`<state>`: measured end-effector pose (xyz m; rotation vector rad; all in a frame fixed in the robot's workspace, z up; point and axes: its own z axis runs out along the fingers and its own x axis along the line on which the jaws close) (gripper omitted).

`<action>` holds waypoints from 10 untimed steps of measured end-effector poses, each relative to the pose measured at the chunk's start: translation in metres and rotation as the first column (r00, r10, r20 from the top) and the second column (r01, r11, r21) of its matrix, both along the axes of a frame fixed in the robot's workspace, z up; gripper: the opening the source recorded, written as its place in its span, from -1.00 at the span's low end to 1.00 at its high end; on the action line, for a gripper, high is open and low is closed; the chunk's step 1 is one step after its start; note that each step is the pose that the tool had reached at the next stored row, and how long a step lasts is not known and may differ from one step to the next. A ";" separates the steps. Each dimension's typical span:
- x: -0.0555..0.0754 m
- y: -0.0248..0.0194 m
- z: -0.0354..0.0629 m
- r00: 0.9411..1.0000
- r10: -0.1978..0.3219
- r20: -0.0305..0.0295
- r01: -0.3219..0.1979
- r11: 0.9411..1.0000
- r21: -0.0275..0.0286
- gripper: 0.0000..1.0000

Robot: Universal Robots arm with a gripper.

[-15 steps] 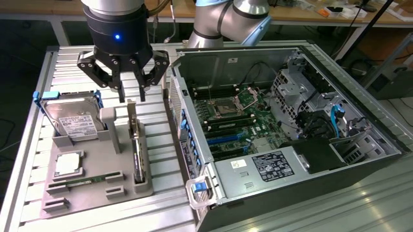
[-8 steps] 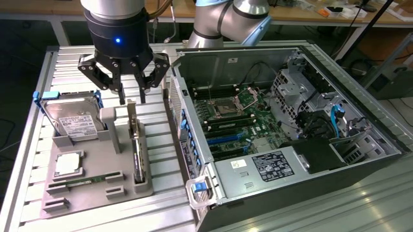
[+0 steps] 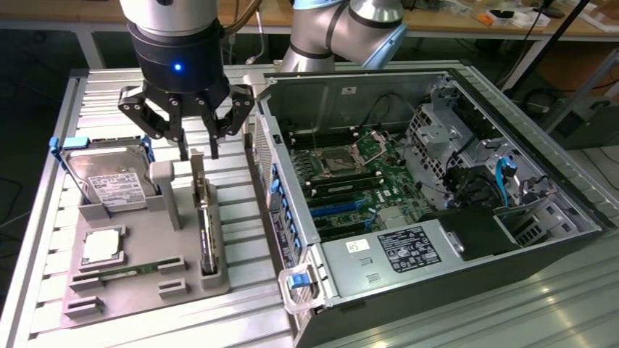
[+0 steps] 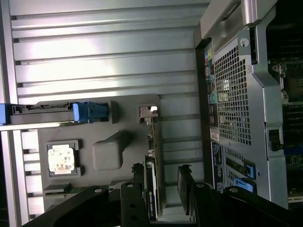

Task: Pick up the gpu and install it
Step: 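Pick up the gpu and move the gpu toward the slot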

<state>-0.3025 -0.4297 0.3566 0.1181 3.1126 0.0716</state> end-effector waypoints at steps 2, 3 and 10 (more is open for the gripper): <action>0.000 0.0000 -0.0002 1.000 0.000 0.000 0.000 1.000 0.000 -0.16; 0.000 0.0000 -0.0002 1.000 0.000 0.000 0.000 1.000 0.000 -0.16; 0.000 -0.0037 -0.0085 1.000 0.000 0.000 0.000 1.000 0.000 -0.16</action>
